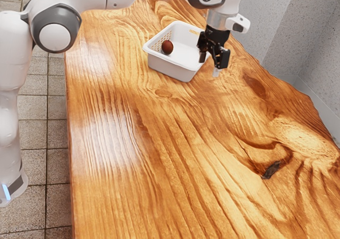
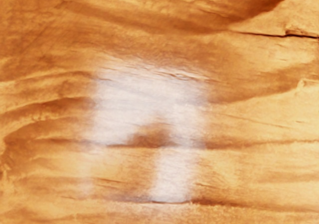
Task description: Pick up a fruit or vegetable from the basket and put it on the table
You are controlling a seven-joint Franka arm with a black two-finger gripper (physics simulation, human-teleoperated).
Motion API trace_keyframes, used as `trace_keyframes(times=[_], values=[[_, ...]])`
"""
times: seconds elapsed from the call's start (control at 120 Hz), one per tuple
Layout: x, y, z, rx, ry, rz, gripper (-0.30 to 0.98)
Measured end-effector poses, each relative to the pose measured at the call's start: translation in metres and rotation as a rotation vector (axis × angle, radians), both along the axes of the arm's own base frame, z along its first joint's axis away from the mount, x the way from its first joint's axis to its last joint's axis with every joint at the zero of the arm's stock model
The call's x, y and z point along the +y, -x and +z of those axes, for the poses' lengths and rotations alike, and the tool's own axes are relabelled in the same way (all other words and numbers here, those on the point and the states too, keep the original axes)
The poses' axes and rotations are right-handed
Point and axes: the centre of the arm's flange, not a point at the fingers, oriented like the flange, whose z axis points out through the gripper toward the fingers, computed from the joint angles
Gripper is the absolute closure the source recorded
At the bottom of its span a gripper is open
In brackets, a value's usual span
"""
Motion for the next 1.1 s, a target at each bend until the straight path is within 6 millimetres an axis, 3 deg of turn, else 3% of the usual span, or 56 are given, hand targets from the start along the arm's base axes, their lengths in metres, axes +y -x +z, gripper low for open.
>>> trace_keyframes(times=[0.283, 0.358, 0.45, 0.508, 0.642, 0.692, 0.833, 0.983, 1.1], values=[[0.004, -0.001, 0.004, -0.028, 0.008, 0.018, 0.00], [0.029, -0.004, 0.008, -0.063, 0.069, 0.177, 0.00], [0.046, -0.007, 0.013, -0.094, 0.125, 0.397, 0.00], [0.071, -0.009, 0.011, -0.122, 0.112, 0.543, 0.00], [0.161, -0.007, -0.008, -0.155, 0.086, 0.893, 0.00], [0.186, -0.005, -0.013, -0.174, 0.092, 0.994, 0.00], [0.232, 0.004, -0.012, -0.224, 0.170, 1.208, 0.00], [0.283, 0.015, -0.030, -0.218, 0.250, 1.475, 0.00], [0.315, 0.035, -0.029, -0.221, 0.222, 1.527, 0.00]])
